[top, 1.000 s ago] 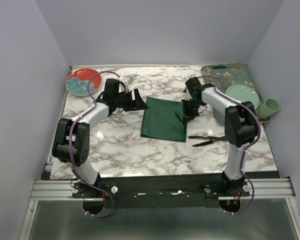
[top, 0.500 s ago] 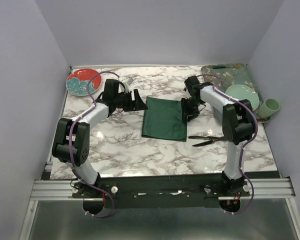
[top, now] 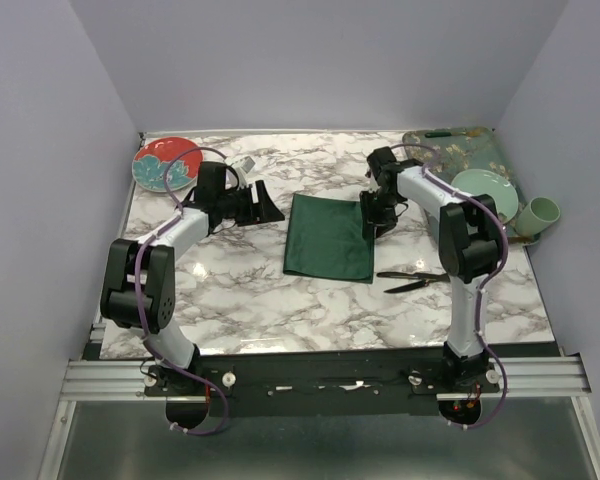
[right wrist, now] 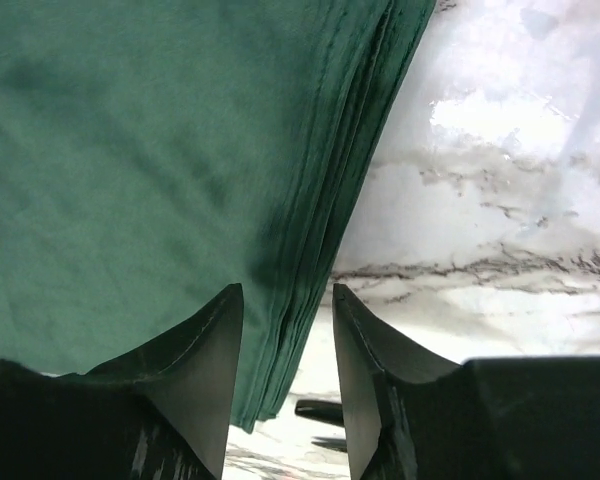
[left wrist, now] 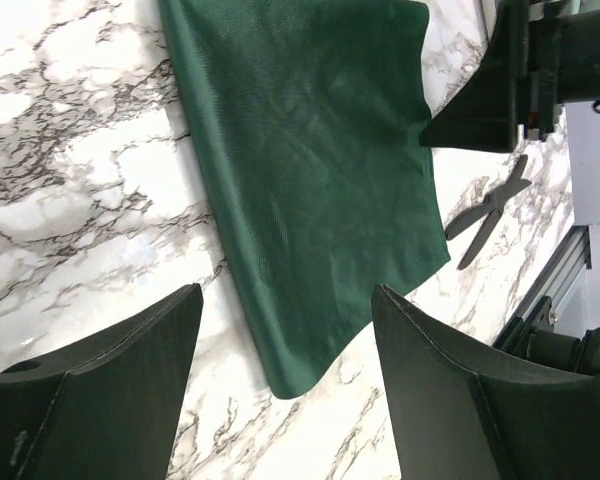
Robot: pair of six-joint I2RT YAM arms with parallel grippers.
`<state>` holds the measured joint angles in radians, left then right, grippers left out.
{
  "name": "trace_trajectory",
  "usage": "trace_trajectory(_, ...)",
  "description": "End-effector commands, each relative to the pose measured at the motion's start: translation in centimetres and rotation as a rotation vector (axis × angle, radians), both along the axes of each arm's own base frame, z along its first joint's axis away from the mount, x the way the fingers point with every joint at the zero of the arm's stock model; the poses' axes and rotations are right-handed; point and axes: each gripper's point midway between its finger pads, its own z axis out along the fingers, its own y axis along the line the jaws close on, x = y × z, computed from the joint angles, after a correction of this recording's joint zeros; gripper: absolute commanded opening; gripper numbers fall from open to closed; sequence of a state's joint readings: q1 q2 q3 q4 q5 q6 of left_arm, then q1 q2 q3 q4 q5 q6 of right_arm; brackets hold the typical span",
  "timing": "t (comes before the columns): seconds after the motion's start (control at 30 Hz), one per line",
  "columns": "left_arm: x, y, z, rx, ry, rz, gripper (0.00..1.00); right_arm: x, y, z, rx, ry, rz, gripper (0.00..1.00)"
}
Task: Fold the napkin into a case and place the utensils inside
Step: Smooth out the square-folded napkin at the center of the board.
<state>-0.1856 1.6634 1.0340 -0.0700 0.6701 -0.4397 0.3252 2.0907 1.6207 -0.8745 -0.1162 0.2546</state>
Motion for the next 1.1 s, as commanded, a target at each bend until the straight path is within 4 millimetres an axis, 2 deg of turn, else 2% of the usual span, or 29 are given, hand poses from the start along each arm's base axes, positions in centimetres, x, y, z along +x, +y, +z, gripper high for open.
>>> trace_trajectory(0.0,-0.3,1.1,1.4,0.004,-0.044,0.005,0.77,-0.1,-0.5,-2.0,-0.031,0.059,0.012,0.47)
trace_trajectory(0.1,-0.3,2.0,1.4,-0.005,-0.030,0.026,0.77,0.1,-0.2,-2.7,-0.017,0.077,0.025,0.39)
trace_trajectory(0.13,-0.4,2.2,1.3,-0.007,-0.029,0.030,0.77,0.1,0.2,-2.8,-0.002,0.080,0.031,0.29)
trace_trajectory(0.2,-0.3,3.1,1.4,-0.017,-0.023,0.049,0.77,0.2,1.2,-2.8,0.055,0.085,0.058,0.19)
trace_trajectory(0.23,-0.4,3.4,1.2,-0.023,-0.020,0.059,0.77,0.4,1.7,-2.7,0.077,0.082,0.063,0.09)
trace_trajectory(0.27,-0.3,4.2,1.3,-0.030,-0.020,0.078,0.77,0.6,2.2,-3.0,0.098,0.087,0.067,0.06)
trace_trajectory(0.4,-0.5,5.8,1.7,-0.052,-0.027,0.124,0.77,2.2,5.5,-1.9,0.191,0.054,0.119,0.03)
trace_trajectory(0.53,-1.2,6.3,1.1,-0.030,-0.020,0.125,0.77,2.8,8.5,-1.2,0.250,0.032,0.180,0.02)
trace_trajectory(0.57,-1.0,7.2,0.9,-0.026,-0.014,0.147,0.77,2.7,9.1,-1.1,0.253,0.031,0.194,0.01)
trace_trajectory(0.67,-1.1,7.6,0.7,-0.004,-0.017,0.142,0.76,2.3,9.6,-0.8,0.268,0.040,0.194,0.01)
trace_trajectory(0.8,-1.0,7.5,0.5,-0.006,-0.011,0.132,0.73,1.3,8.7,-0.6,0.239,0.043,0.198,0.02)
trace_trajectory(0.87,-0.5,7.2,0.7,-0.020,-0.020,0.119,0.72,1.2,8.3,0.2,0.230,0.021,0.211,0.05)
trace_trajectory(0.9,-0.5,7.0,0.7,-0.040,-0.011,0.106,0.72,1.2,8.2,0.5,0.227,0.014,0.218,0.11)
trace_trajectory(0.93,-0.1,6.8,1.1,-0.045,-0.027,0.093,0.72,1.3,8.1,1.0,0.220,0.003,0.233,0.22)
trace_trajectory(0.97,0.0,6.6,1.3,-0.051,-0.036,0.080,0.72,1.1,7.8,1.4,0.213,0.009,0.240,0.29)
trace_trajectory(1.0,0.2,6.5,1.5,-0.058,-0.043,0.072,0.72,1.4,7.8,2.7,0.219,-0.022,0.251,0.39)
trace_trajectory(1.03,0.5,6.5,1.9,-0.058,-0.064,0.067,0.72,1.6,7.7,3.4,0.226,-0.043,0.267,0.55)
trace_trajectory(1.07,0.8,6.4,2.4,-0.060,-0.084,0.055,0.72,1.8,7.6,4.3,0.237,-0.064,0.275,0.62)
